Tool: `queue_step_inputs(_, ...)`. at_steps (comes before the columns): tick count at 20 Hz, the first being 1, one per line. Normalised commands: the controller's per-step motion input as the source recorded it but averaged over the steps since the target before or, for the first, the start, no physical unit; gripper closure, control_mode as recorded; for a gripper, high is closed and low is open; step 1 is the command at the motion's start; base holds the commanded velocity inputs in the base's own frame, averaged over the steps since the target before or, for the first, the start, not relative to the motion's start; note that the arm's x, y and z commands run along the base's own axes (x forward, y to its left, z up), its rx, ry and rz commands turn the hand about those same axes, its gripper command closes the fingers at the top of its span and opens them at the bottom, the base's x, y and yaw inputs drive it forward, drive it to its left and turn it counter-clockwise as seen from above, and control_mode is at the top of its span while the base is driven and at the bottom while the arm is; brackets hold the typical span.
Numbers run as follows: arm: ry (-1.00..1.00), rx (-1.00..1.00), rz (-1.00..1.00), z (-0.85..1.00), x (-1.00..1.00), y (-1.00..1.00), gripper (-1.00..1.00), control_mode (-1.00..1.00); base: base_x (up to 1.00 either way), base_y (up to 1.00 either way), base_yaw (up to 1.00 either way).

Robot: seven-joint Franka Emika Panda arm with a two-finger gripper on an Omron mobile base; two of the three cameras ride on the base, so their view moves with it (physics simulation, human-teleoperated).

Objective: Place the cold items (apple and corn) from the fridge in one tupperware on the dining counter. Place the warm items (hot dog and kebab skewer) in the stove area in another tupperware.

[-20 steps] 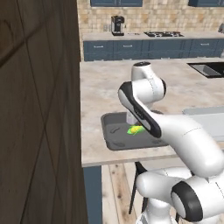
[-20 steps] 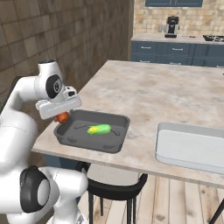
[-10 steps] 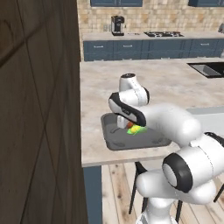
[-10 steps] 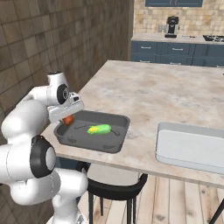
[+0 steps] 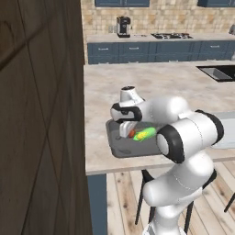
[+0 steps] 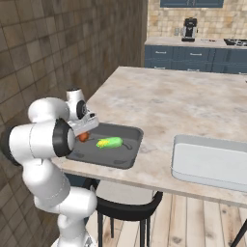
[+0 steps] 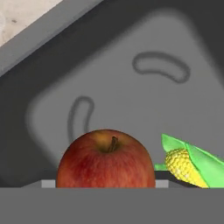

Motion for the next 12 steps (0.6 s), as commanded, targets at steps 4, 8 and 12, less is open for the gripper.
queue_step_inputs(4, 0.04, 0.00, 0.02, -0.47, 0.60, 0.01, 1.00, -1.00, 0.00, 0.00, 0.00)
queue_step_inputs(8, 0.00, 0.00, 0.00, -0.42, 0.33, 0.03, 1.00, -1.00, 0.00, 0.00, 0.00)
queue_step_inputs(12, 0.00, 0.00, 0.00, -0.39, 0.28, 0.03, 1.00, -1.00, 0.00, 0.00, 0.00)
